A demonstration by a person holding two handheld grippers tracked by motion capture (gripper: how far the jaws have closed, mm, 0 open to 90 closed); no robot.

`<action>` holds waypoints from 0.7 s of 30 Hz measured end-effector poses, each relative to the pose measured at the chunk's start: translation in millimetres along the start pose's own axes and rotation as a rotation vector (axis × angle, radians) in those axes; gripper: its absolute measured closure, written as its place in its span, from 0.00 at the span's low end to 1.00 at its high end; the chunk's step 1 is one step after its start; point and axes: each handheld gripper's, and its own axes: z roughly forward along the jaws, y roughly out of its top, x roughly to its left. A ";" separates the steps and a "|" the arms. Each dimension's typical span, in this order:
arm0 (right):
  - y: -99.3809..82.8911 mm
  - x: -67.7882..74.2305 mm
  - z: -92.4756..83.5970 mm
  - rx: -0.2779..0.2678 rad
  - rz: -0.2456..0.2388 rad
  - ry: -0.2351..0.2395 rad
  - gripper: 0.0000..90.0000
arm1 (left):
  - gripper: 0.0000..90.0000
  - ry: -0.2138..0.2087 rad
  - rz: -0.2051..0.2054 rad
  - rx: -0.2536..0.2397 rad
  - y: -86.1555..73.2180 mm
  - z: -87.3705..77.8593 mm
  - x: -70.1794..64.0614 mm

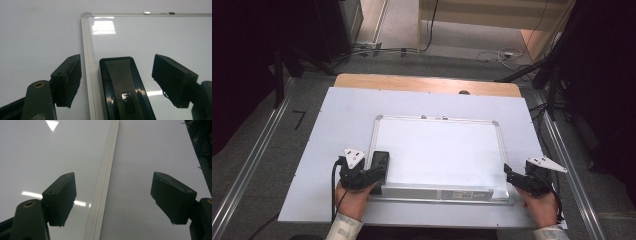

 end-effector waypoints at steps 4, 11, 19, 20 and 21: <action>-0.2 -0.3 0.0 -0.001 0.001 0.001 0.21 | 0.24 -0.014 0.028 -0.008 3.8 -2.3 5.2; -0.2 0.0 0.0 0.000 0.000 -0.002 0.21 | 0.24 -0.016 0.018 -0.014 8.2 -5.8 16.7; -0.6 0.0 0.0 0.001 0.000 -0.002 0.21 | 0.24 -0.015 0.020 -0.006 9.2 -6.9 27.3; -0.6 0.0 0.0 0.001 -0.001 -0.002 0.21 | 0.24 -0.015 0.022 -0.008 9.2 -6.8 28.0; -0.6 0.0 0.1 0.001 0.000 -0.003 0.21 | 0.24 -0.015 0.027 -0.007 9.1 -6.9 29.0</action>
